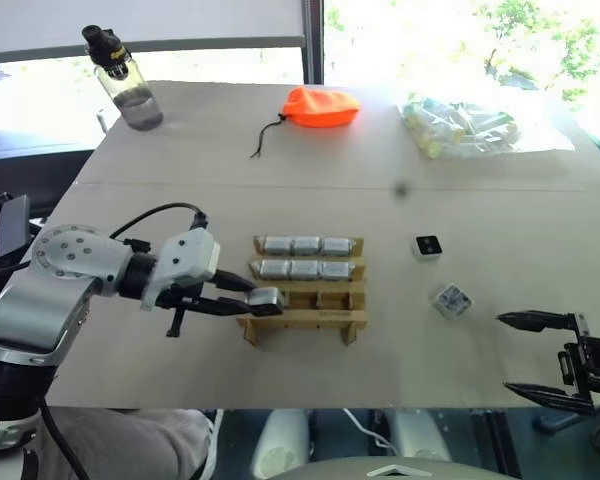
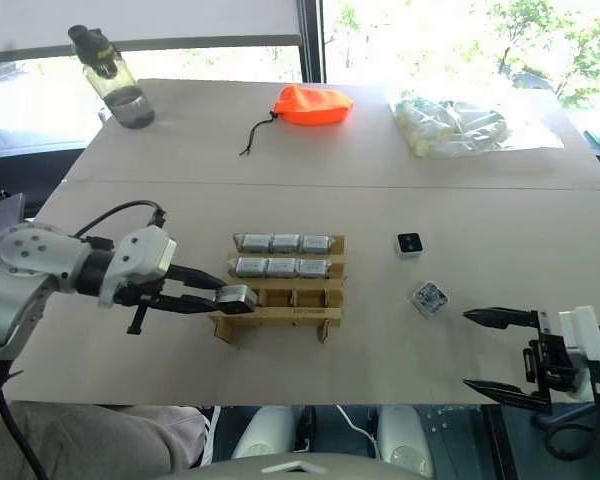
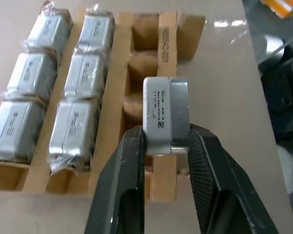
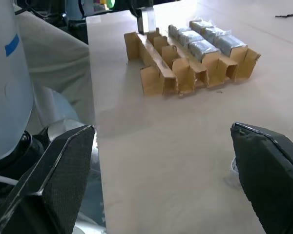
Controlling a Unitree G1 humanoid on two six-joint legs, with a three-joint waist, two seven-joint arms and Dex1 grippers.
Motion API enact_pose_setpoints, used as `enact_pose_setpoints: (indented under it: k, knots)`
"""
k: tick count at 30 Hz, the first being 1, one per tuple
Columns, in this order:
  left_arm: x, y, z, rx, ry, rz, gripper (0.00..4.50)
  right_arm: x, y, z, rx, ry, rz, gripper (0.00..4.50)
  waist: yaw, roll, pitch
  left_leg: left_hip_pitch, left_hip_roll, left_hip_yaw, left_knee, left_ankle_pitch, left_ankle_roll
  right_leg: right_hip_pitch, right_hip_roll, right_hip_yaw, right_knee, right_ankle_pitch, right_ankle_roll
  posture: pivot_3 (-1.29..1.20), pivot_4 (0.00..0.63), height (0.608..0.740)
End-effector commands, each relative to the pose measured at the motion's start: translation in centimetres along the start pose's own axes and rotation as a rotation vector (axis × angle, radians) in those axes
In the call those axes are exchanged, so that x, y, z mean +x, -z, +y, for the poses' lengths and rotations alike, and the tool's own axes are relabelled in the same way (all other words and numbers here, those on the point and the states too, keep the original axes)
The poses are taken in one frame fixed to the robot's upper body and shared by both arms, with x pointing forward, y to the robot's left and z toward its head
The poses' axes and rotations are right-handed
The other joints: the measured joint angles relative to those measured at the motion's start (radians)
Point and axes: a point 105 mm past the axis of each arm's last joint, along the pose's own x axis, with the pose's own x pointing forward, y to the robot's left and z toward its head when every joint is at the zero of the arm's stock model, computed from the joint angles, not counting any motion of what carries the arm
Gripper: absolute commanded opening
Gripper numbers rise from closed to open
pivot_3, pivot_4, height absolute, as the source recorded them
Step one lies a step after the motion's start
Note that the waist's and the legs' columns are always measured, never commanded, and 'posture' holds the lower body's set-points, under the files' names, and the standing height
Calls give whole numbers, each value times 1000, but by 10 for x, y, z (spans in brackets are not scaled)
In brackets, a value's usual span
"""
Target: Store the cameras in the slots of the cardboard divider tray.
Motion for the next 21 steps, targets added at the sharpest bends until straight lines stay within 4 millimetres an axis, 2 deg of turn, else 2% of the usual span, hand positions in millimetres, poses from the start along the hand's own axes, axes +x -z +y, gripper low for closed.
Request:
enact_pose_setpoints:
  k: [1, 13, 16, 21]
  knots:
    - [-10, -3, 7, 56, -26, 40, 648, -1, -13, 1, -36, -2, -51, 4431, 0, 0, 0, 0, 0, 0, 0, 0, 0, 0, 0, 0, 0, 0, 0, 0, 150, 726]
    - [-4, 0, 12, 106, -18, 50, 648, 1, -16, 2, -43, 15, -73, 4431, 0, 0, 0, 0, 0, 0, 0, 0, 1, 0, 0, 0, 0, 0, 0, 0, 150, 726]
    - [3, -1, 13, 123, -17, 33, 648, 2, -17, 2, -45, 17, -73, 4431, 0, 0, 0, 0, 0, 1, 0, 0, 1, 0, 0, 0, 0, 0, 0, 0, 150, 726]
    - [11, 9, 16, 120, -19, 62, 648, 0, -14, 2, -41, 28, -76, 4431, 0, 0, 0, 0, 0, 0, 0, 0, 1, 0, 0, 0, 0, 0, 0, 0, 150, 726]
